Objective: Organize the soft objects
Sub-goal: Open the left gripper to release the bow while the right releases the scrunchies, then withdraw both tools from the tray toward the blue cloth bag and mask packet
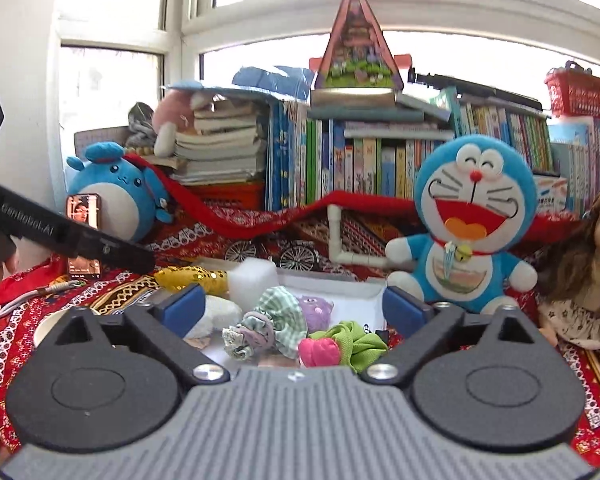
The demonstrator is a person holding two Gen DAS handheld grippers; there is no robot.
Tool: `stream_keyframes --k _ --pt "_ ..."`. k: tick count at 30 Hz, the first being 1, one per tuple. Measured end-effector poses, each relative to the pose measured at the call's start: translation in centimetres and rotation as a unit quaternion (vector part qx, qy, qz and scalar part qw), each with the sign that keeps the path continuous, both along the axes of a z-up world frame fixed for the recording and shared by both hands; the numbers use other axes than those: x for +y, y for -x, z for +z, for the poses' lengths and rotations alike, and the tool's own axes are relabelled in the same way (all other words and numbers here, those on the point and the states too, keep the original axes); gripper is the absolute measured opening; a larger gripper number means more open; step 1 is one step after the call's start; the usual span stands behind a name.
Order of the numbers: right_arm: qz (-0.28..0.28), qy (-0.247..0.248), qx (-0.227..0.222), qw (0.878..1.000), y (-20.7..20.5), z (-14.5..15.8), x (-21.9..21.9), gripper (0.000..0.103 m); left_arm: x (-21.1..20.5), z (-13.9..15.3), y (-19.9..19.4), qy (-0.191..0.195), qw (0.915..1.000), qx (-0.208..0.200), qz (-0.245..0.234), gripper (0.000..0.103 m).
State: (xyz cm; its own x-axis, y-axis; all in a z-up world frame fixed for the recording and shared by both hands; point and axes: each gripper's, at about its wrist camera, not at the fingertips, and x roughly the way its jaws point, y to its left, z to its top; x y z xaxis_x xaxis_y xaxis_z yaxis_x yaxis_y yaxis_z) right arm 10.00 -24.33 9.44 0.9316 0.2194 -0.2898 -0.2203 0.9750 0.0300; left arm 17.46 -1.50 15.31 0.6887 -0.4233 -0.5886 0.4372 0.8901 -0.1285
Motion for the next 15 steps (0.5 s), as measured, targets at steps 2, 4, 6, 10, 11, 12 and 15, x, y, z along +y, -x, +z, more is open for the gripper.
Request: stream_keyframes --k 2,4,6,10,11,12,15 --pt "0.000 0.002 -0.009 1.000 0.9 0.1 -0.1 0.103 -0.3 -0.1 1.4 0.004 1.0000 -0.006 -0.007 0.084" --pt "-0.001 0.005 -0.016 1.000 1.8 0.1 -0.2 0.103 -0.5 -0.3 2.7 0.011 0.9998 -0.011 -0.016 0.084" --pt "-0.002 0.006 -0.021 1.000 2.5 0.0 -0.4 0.103 -0.7 -0.4 3.9 0.017 0.9994 -0.016 -0.023 0.085" --pt "-0.009 -0.006 -0.029 1.000 4.1 -0.1 -1.4 0.103 -0.9 -0.9 6.0 0.023 0.9988 -0.036 -0.025 0.086" --pt "-0.012 -0.012 -0.032 0.999 4.5 -0.2 -1.7 0.103 -0.9 -1.1 6.6 0.027 0.9985 -0.043 -0.021 0.086" --pt "-0.016 -0.017 -0.035 0.999 4.9 -0.3 -2.1 0.103 -0.8 -1.3 7.1 0.033 0.9982 -0.048 -0.017 0.087" --pt "-0.028 -0.024 -0.039 0.999 5.8 -0.7 -2.9 0.103 -0.7 -2.1 8.5 0.048 0.9972 -0.057 -0.004 0.088"
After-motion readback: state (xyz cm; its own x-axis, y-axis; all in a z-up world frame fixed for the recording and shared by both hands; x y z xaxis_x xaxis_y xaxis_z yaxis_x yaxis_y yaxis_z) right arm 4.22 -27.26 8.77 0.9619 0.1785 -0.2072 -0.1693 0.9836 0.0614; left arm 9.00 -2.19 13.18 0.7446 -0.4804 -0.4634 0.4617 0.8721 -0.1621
